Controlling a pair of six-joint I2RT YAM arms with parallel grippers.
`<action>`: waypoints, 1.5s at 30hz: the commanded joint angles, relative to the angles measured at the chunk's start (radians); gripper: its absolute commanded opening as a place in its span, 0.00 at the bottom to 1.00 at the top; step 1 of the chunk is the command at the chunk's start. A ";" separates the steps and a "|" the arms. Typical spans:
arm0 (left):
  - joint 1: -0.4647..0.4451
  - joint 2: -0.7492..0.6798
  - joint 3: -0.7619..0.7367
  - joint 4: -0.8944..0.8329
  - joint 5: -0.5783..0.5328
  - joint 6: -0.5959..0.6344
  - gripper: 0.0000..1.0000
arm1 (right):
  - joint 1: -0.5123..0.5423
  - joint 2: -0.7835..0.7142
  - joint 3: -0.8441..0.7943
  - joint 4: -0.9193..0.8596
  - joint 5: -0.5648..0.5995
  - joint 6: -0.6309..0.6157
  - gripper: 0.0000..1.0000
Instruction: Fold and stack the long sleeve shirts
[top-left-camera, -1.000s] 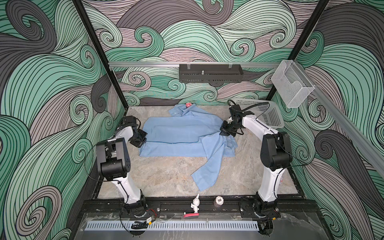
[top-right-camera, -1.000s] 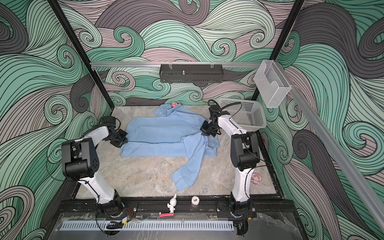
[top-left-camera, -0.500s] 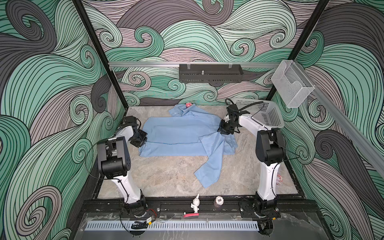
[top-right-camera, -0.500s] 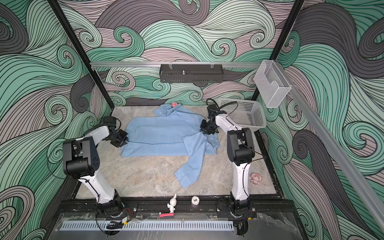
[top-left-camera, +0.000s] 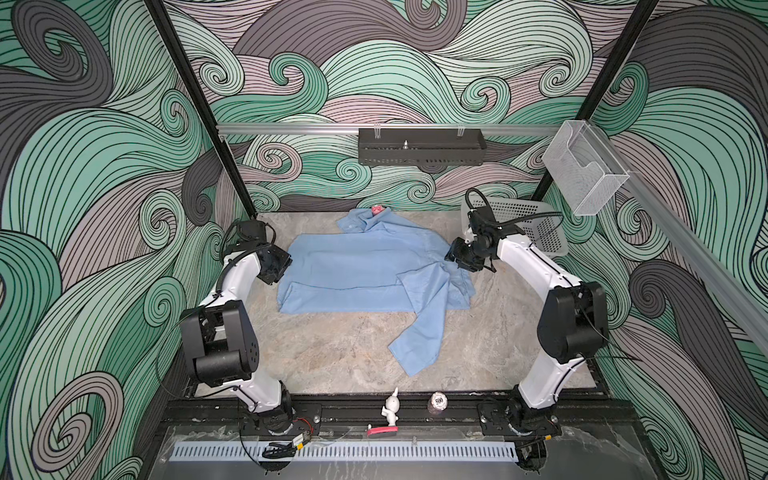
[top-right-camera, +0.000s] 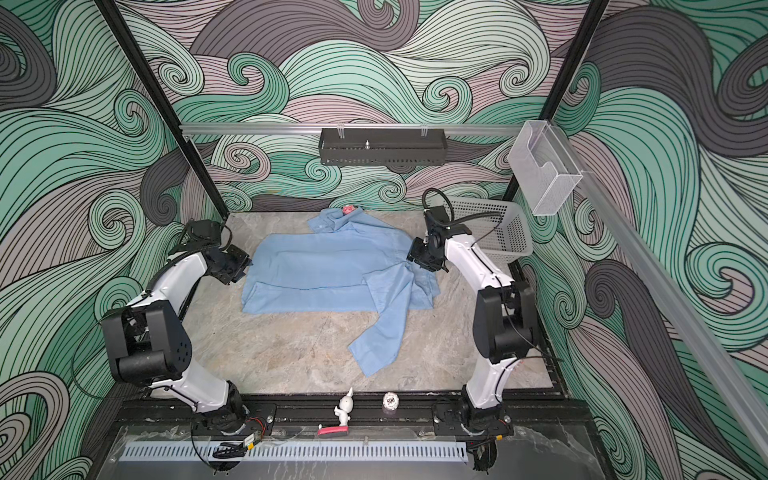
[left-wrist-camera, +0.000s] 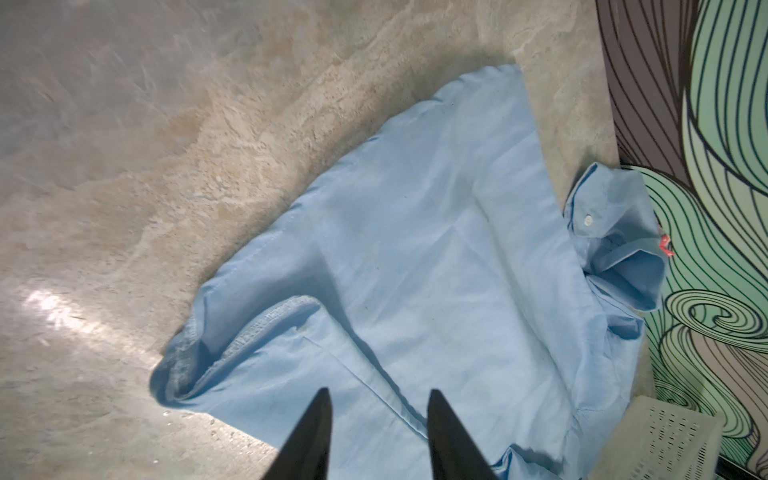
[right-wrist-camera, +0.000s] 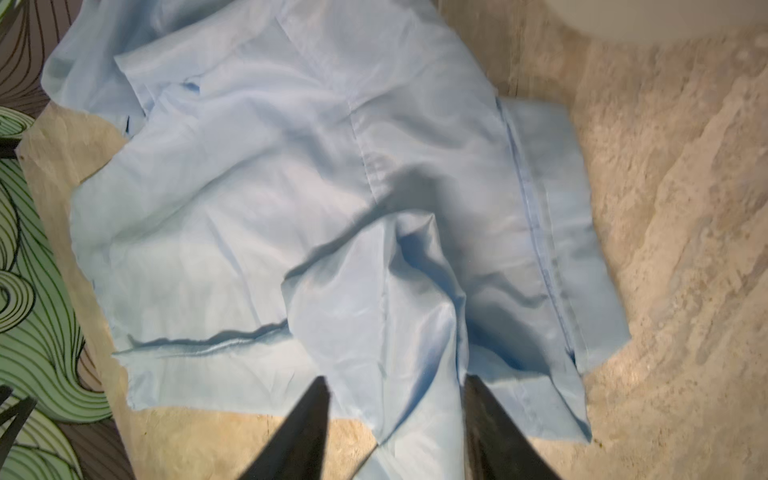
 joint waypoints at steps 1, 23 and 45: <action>-0.055 0.083 -0.062 -0.007 0.076 0.015 0.31 | 0.005 0.022 -0.103 -0.019 -0.051 0.042 0.39; -0.622 -0.037 -0.156 0.009 0.233 0.210 0.54 | -0.019 0.077 -0.259 0.056 -0.056 0.039 0.34; -1.060 0.279 -0.017 -0.106 0.082 0.332 0.48 | -0.039 0.114 -0.265 0.074 -0.083 0.034 0.30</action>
